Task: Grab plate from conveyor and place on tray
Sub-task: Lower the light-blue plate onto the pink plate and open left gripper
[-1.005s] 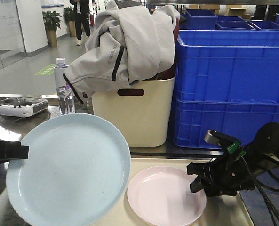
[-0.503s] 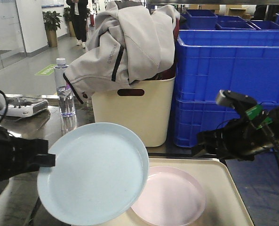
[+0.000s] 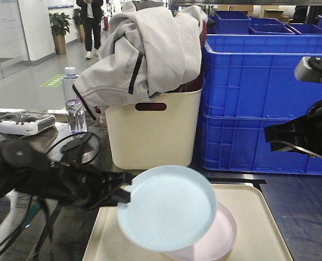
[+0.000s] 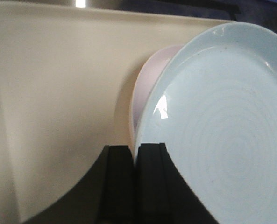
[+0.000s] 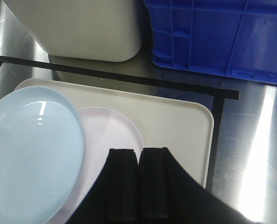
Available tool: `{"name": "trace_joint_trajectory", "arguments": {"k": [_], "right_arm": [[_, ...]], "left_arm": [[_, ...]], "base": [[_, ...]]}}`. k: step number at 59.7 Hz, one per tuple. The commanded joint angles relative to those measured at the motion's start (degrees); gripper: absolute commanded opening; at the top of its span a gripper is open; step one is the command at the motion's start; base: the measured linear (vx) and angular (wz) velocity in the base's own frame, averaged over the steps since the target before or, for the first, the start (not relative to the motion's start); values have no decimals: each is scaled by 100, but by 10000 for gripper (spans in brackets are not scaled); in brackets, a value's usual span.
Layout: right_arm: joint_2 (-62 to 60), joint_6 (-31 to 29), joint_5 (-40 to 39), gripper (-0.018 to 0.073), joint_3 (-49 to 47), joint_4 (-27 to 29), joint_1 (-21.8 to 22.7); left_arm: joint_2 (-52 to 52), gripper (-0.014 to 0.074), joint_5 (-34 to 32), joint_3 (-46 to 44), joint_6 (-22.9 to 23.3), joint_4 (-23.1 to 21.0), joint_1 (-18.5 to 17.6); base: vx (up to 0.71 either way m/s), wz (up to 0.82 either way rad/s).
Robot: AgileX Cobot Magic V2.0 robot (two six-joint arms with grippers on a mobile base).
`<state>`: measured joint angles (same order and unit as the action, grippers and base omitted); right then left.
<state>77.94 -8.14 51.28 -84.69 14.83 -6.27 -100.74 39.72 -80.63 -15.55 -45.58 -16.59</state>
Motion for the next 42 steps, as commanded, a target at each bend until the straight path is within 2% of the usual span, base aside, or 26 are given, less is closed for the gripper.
{"name": "trace_joint_trajectory", "arguments": {"k": [1,13,26,34,42], "right_arm": [[-179,-15,-317,-15,-200,-6,8],[-172,-15,-383,-14,-200,-11,8],[-172,-15,-394,-12,-200,-11,8],[-172,-15,-394,-12,-200,8,8],[-172,-15,-394,-11,-200,9,8]], "left_arm": [[-152,0,-57,-714,370,-57,-114],[-937,0,436,-1626,766,713,-345],[-1171,17,167,-1895,830,880,-515],[-1171,90,-19,-1919,800,880,-579],[-1184,234,-32,-1919,800,880,-616]], "base": [[0,0],[0,0],[0,0],[0,0],[0,0]]}}
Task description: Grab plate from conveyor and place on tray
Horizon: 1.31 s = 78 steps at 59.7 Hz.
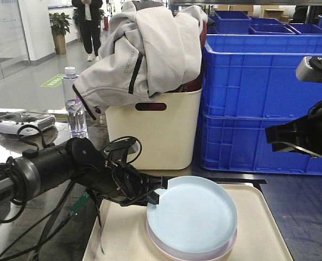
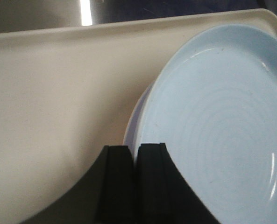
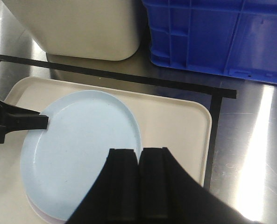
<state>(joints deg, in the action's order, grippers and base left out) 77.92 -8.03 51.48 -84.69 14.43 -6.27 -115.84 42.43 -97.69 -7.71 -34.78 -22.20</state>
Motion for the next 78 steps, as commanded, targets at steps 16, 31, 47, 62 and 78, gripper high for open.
{"name": "trace_joint_trajectory", "arguments": {"k": [16,31,47,62,78], "right_arm": [[-169,-26,-420,-9,-200,73,3],[-169,-26,-443,-9,-200,73,2],[-169,-76,-351,-9,-200,-43,2],[-945,-67,-1226,-9,656,-811,2],[-3002,-337,-4145,-9,3756,-806,2]], "left_arm": [[378,391,-263,-213,41,-206,-59],[988,390,-300,-213,-160,-118,-59],[2472,174,-272,-185,-367,1700,-59],[4535,-7,-1210,1781,-362,3096,14],[7262,-6,-3506,5473,-359,2776,39]], "base": [[0,0],[0,0],[0,0],[0,0],[0,0]]}}
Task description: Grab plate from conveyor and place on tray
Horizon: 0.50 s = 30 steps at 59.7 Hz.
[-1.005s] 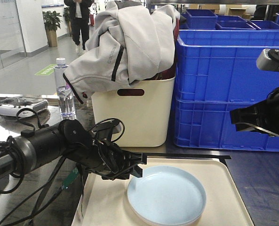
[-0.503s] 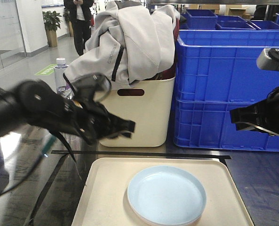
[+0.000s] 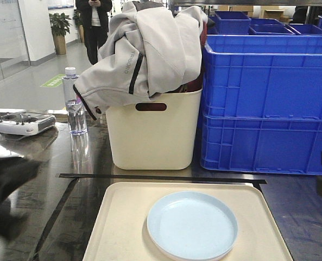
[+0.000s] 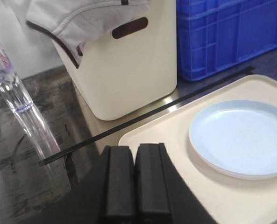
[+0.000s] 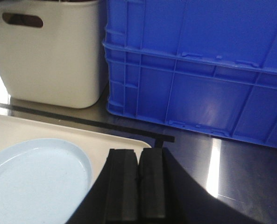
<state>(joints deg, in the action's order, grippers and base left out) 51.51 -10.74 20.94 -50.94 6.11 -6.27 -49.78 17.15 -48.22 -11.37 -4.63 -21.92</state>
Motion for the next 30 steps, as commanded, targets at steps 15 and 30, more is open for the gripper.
{"name": "trace_joint_trajectory", "arguments": {"k": [15,30], "right_arm": [[-888,-11,-2763,-9,1827,8,2],[-906,26,-2823,-9,1888,8,2]], "left_arm": [[1684,-6,-1170,1434,-11,-419,10],[1690,-6,-1119,1434,-11,-419,10]], "base": [[0,0],[0,0]]}}
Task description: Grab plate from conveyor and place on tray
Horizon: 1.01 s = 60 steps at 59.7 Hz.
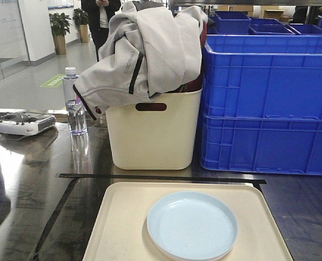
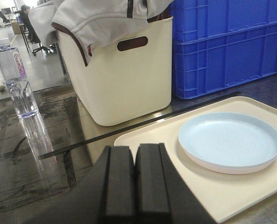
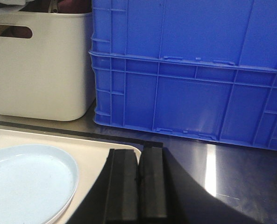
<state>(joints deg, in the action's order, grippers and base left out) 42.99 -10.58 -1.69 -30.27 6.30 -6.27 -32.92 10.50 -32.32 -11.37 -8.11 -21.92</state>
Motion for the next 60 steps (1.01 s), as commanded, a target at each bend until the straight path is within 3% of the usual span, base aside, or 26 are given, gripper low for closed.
{"name": "trace_joint_trajectory", "arguments": {"k": [1,18,29,37,52,60], "right_arm": [[-54,10,-561,-9,-179,-11,2],[-54,10,-561,-9,-179,-11,2],[-54,10,-561,-9,-179,-11,2],[-54,10,-561,-9,-179,-11,2],[-54,10,-561,-9,-179,-11,2],[-54,10,-561,-9,-179,-11,2]], "left_arm": [[4,-6,-453,-156,-11,-72,10],[4,-6,-453,-156,-11,-63,10],[72,-6,-711,127,-52,229,29],[701,-6,-841,838,-56,331,80],[2491,-6,-817,2611,-56,325,892],[3290,-6,-846,3390,-56,325,1047]], "base": [[0,0],[0,0],[0,0],[0,0],[0,0],[0,0]]}}
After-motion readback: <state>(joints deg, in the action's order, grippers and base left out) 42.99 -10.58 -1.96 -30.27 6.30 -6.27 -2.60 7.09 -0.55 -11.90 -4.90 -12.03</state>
